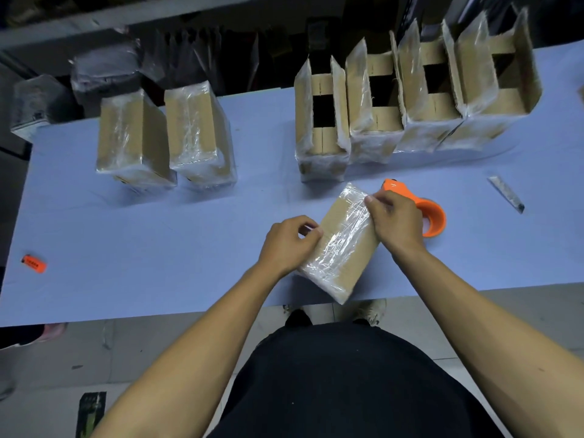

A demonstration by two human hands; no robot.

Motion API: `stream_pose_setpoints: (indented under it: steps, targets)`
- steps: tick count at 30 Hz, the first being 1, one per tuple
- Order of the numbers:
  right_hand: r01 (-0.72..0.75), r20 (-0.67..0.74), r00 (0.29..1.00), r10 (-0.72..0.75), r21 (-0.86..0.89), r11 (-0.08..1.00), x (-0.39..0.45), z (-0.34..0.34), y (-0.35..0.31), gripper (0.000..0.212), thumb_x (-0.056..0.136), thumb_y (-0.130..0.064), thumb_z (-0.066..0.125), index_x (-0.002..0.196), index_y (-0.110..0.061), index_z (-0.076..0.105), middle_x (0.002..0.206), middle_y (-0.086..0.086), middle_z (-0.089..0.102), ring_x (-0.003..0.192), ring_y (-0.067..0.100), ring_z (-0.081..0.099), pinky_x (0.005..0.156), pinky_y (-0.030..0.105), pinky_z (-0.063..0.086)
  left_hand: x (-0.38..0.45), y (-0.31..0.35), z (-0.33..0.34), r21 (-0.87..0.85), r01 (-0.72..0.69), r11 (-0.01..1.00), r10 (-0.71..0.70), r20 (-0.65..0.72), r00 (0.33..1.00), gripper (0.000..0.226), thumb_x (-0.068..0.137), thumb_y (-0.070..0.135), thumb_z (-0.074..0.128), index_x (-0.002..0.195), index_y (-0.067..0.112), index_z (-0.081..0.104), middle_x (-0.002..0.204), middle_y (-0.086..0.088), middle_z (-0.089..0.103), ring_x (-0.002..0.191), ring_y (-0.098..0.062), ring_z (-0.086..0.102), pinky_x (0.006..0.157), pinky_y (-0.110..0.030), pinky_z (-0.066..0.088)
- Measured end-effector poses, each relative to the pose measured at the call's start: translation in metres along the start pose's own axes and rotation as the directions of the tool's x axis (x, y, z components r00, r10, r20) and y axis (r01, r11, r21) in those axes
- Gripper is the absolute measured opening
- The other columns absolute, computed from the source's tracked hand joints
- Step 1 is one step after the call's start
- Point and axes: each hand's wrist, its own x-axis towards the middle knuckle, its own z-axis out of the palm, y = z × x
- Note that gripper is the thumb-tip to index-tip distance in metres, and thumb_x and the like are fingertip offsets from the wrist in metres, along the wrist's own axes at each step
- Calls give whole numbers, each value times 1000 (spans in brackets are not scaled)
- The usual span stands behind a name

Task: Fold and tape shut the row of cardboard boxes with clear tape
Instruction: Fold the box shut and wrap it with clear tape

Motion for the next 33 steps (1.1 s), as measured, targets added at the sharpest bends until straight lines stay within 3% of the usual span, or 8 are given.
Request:
stream_pose_setpoints:
  steps: [5, 9, 13, 17, 21, 26, 30, 33]
  targets:
    - [250, 233, 944, -234, -41, 967, 9, 10, -19, 24, 98, -17, 56, 91, 0, 72, 92, 15, 73, 86, 26, 64, 78, 37, 46, 23, 29, 7, -299, 66, 952, -45, 77, 996, 63, 94, 43, 67, 151, 29, 43, 143, 5, 52, 127, -10, 52, 104, -29, 44]
    - [90, 96, 991, -90, 2, 996, 17, -1, -4, 38, 102, -27, 45, 69, -10, 53, 78, 12, 63, 76, 31, 54, 66, 39, 36, 33, 27, 15, -323, 15, 946, -19, -8, 1000, 25, 99, 35, 61, 123, 30, 61, 112, 14, 64, 97, -2, 60, 82, -23, 44]
    - [-153, 60, 980, 187, -367, 918, 25, -25, 39, 57, 90, -26, 66, 136, -1, 45, 118, 26, 58, 110, 41, 54, 85, 42, 44, 33, 17, 20, -389, 26, 921, -33, -11, 999, 16, 99, 32, 62, 113, 25, 63, 113, 6, 66, 106, -14, 61, 92, -31, 50]
    - [-108, 162, 966, 202, -456, 883, 21, -16, 53, 81, 91, -9, 62, 155, -7, 12, 119, 27, 57, 103, 44, 58, 75, 45, 47, 32, 18, 25, -392, 11, 920, -23, -25, 999, 18, 99, 29, 62, 116, 22, 64, 122, 2, 64, 113, -15, 59, 98, -29, 46]
    - [9, 114, 993, 32, -345, 938, 17, -23, 48, 58, 86, 3, 52, 142, -10, 38, 122, 16, 58, 98, 32, 55, 70, 34, 42, 29, 21, 24, -342, 0, 940, -13, -38, 999, 19, 100, 28, 60, 118, 25, 63, 122, 1, 63, 111, -14, 59, 96, -28, 47]
    - [108, 73, 993, -88, -355, 929, 7, -52, 23, 61, 81, -46, 63, 132, -17, 48, 116, 7, 59, 103, 28, 54, 80, 36, 41, 29, 32, 19, -201, 25, 979, -24, 9, 1000, 22, 98, 28, 59, 120, 24, 60, 126, 0, 61, 115, -19, 59, 98, -34, 47]
    - [228, 57, 973, -223, -365, 902, 2, -73, 3, 53, 74, -41, 76, 117, -22, 51, 102, -4, 57, 90, 22, 59, 67, 30, 41, 32, 53, 8, -15, -86, 996, 85, -64, 994, 43, 94, 18, 61, 137, 14, 56, 140, -4, 57, 126, -21, 54, 100, -25, 40]
    - [305, 10, 949, -315, -288, 908, 0, -81, -10, 44, 77, -43, 75, 110, -25, 52, 93, -13, 52, 79, 14, 53, 61, 25, 36, 31, 85, -1, -197, -159, 967, 122, -188, 975, 23, 101, 28, 57, 117, 16, 69, 116, 0, 69, 109, -16, 62, 90, -26, 45]
